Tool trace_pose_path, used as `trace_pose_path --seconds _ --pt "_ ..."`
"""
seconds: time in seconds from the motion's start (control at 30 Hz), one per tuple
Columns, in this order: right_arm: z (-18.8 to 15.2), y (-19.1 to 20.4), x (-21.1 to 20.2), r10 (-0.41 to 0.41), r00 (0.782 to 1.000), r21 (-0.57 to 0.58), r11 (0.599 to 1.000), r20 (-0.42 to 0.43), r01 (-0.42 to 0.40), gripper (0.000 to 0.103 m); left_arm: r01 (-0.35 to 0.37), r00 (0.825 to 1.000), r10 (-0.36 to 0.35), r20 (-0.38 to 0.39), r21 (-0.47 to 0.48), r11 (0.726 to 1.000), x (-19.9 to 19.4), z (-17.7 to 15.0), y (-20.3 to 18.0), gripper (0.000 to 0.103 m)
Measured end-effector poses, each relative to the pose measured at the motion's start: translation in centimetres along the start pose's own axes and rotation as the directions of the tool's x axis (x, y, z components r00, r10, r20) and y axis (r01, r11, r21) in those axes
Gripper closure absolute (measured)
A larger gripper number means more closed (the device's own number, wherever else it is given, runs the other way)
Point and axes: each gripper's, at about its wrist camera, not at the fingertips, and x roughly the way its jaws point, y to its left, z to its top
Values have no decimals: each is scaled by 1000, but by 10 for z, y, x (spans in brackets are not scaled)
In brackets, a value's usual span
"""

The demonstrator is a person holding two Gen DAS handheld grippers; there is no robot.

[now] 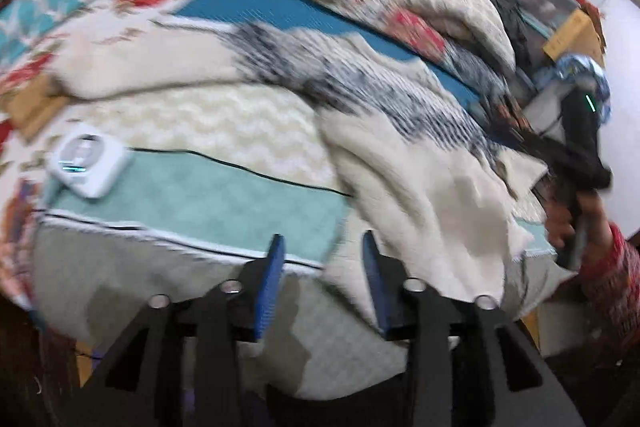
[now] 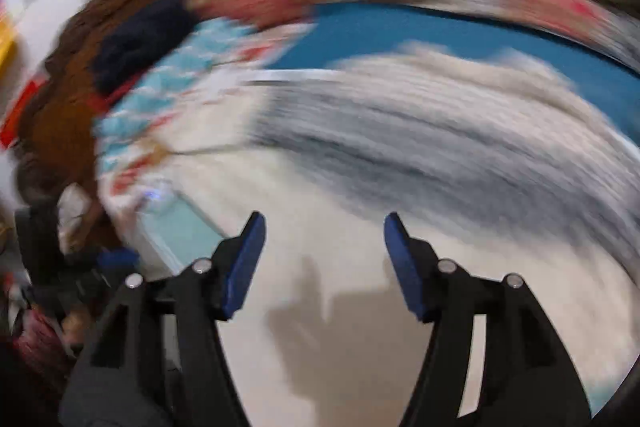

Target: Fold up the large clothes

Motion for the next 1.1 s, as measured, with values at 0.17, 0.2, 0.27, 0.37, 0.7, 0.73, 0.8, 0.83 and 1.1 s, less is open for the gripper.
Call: trace_pose_path --seconds 0.17,0.2,0.27,0.37,0.7,0.73,0.8,0.83,1.1 --pt "-83 -118 -79 -217 976 277 940 26 201 35 24 996 -20 -88 42 999 48 3 -27 58" --pt "-95 -129 -84 -217 976 308 930 23 199 35 31 992 -27 -124 34 999 61 0 -31 58" --pt "-118 -143 -88 -214 977 343 918 10 197 35 31 987 -27 -157 25 999 73 -6 -35 58" --pt "-137 -150 -83 -163 987 345 926 -3 154 35 6 987 -5 -159 7 1000 80 -13 -38 58" --pt "-130 -90 -44 4 999 255 967 -32 4 95 -69 986 67 -156 -4 998 58 -14 -56 10" --pt "-131 -88 -61 15 1000 252 968 9 -17 95 -68 990 67 -121 2 998 44 -12 -58 10" --pt "-133 -80 -103 7 997 230 973 76 -25 95 -71 996 71 -47 7 997 4 -11 -59 10" --pt "-137 -76 -124 4 995 218 976 101 -26 95 -61 998 61 -19 -2 998 -15 -12 -57 10" --pt "-216 -76 -158 -44 999 260 964 -15 46 95 -89 996 88 -26 -44 995 -65 -56 -46 10"
